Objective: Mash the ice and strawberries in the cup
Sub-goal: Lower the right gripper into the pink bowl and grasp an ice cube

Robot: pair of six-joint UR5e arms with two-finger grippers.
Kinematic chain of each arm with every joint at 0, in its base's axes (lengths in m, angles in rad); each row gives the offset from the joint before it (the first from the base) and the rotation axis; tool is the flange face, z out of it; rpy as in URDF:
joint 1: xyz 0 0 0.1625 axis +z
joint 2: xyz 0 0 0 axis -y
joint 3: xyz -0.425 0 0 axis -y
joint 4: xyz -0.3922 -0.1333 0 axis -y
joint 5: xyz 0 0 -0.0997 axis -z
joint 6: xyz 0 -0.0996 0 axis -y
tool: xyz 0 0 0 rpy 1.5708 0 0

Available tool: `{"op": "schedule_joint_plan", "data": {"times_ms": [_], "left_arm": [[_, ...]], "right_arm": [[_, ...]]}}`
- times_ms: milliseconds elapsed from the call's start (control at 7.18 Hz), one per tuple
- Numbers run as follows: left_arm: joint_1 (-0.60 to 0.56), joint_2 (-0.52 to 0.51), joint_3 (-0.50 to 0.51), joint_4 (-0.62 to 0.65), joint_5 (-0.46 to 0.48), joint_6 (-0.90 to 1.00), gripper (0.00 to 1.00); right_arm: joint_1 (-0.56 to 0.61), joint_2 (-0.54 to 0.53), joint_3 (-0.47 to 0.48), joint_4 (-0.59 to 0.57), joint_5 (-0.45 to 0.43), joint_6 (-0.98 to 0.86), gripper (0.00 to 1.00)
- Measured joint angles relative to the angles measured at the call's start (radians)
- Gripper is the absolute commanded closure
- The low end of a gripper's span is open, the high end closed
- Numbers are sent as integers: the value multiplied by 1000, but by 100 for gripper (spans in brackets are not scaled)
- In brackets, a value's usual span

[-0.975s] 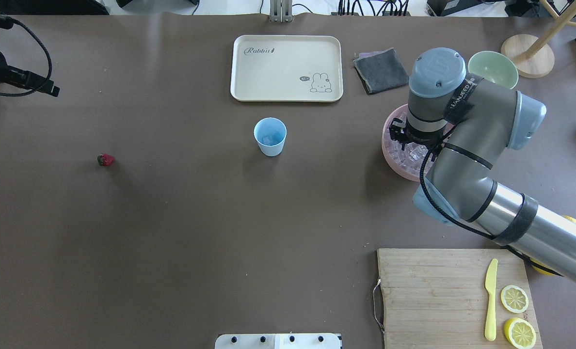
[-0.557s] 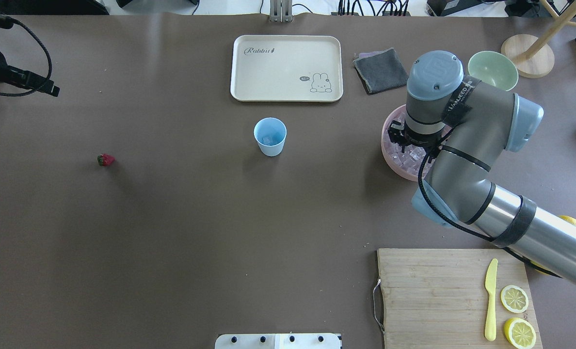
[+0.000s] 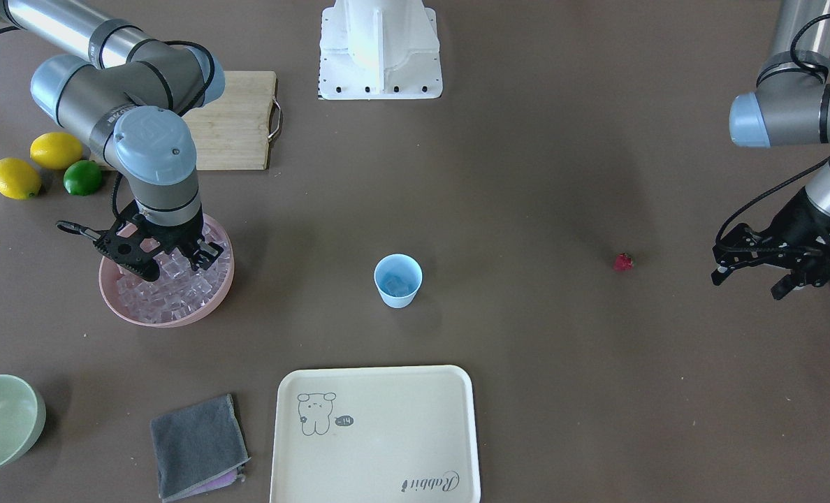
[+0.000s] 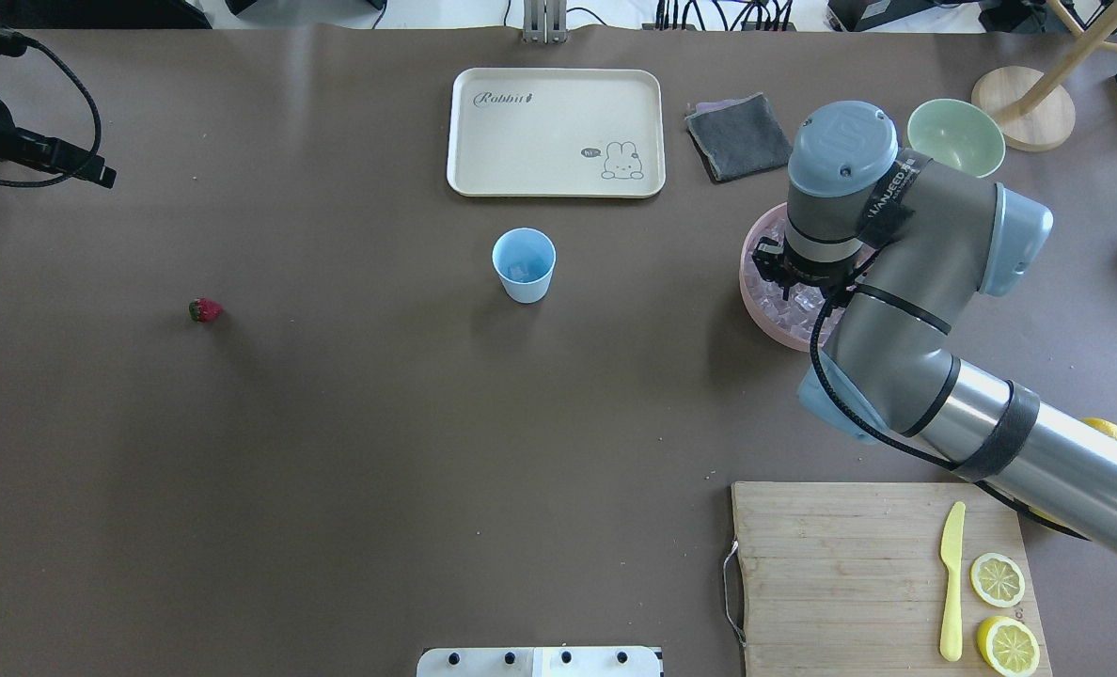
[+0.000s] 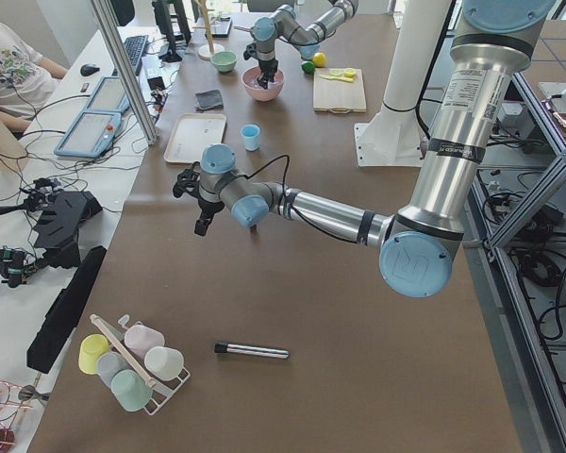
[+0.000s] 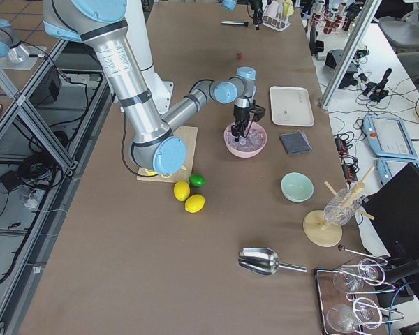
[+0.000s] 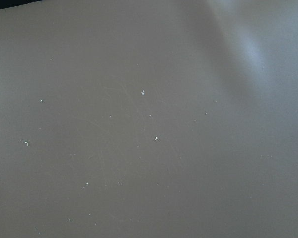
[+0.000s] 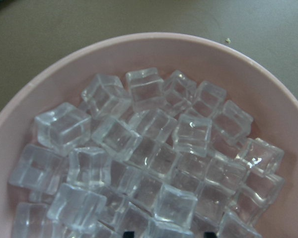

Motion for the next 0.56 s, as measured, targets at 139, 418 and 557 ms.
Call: {"op": "schedule_joint_plan", "data": {"times_ms": [139,418,557], "left_arm": [[0,0,0,0,0,0,2],[0,0,-2,0,0,-1,2],[0,0,-4,0,1,-1,2]], "right_arm": [[1,1,3,0,0,0,58],[3,0,7,-2,0,0,56],[4,-1,7,-3,-1,1,56]]}}
